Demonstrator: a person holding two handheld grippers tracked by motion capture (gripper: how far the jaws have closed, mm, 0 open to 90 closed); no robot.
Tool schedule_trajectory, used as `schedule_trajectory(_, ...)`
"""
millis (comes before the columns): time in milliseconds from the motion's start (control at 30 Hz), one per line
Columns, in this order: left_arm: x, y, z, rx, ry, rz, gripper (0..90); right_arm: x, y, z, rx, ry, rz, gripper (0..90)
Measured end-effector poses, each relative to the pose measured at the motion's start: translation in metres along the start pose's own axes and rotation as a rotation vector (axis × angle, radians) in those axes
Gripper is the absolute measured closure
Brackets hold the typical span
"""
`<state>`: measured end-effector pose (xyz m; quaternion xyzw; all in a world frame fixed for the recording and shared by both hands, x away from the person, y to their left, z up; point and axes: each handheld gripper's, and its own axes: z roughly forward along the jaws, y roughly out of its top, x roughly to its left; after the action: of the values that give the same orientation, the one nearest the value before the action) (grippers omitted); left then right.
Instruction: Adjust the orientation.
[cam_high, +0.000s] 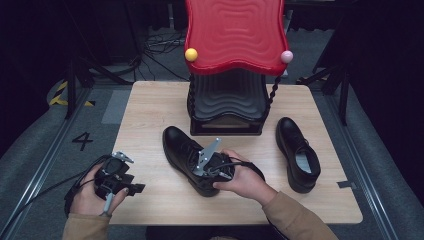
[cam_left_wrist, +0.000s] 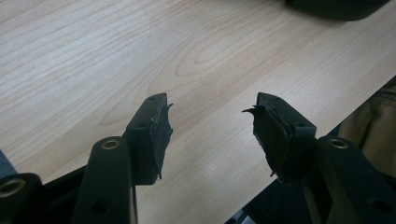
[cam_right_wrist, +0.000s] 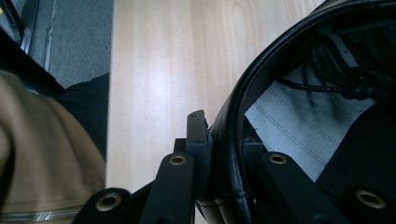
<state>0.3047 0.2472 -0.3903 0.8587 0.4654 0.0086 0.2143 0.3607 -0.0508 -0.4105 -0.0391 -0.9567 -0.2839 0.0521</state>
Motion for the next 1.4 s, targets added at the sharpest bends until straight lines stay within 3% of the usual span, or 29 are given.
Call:
schedule_trajectory(267,-0.003,0.015,0.004,0.002,-0.007,0.04,46.2,0.027,-0.011,-0.03,0.013,-0.039,0.013,81.0)
schedule_trajectory(667,-0.012,0.048,0.017,0.021,-0.038,0.111,46.3,0.04,-0.049,-0.069,0.01,-0.1,0.151,80.9)
schedule_trajectory(833,-0.014,0.058,0.022,0.026,-0.048,0.134,46.3,0.038,-0.06,-0.072,0.02,-0.145,0.209,80.7)
schedule_trajectory(933,-0.016,0.064,0.025,0.024,-0.056,0.149,46.3,0.036,-0.069,-0.074,0.034,-0.177,0.27,80.5)
schedule_trajectory(1067,-0.018,0.069,0.027,0.028,-0.06,0.16,46.3,0.033,-0.078,-0.074,0.057,-0.198,0.302,80.3)
schedule_trajectory(1367,-0.02,0.075,0.029,0.029,-0.066,0.17,46.2,0.035,-0.097,-0.077,0.097,-0.172,0.32,80.3)
schedule_trajectory(1400,-0.02,0.076,0.029,0.03,-0.065,0.176,46.2,0.037,-0.097,-0.074,0.109,-0.146,0.32,80.4)
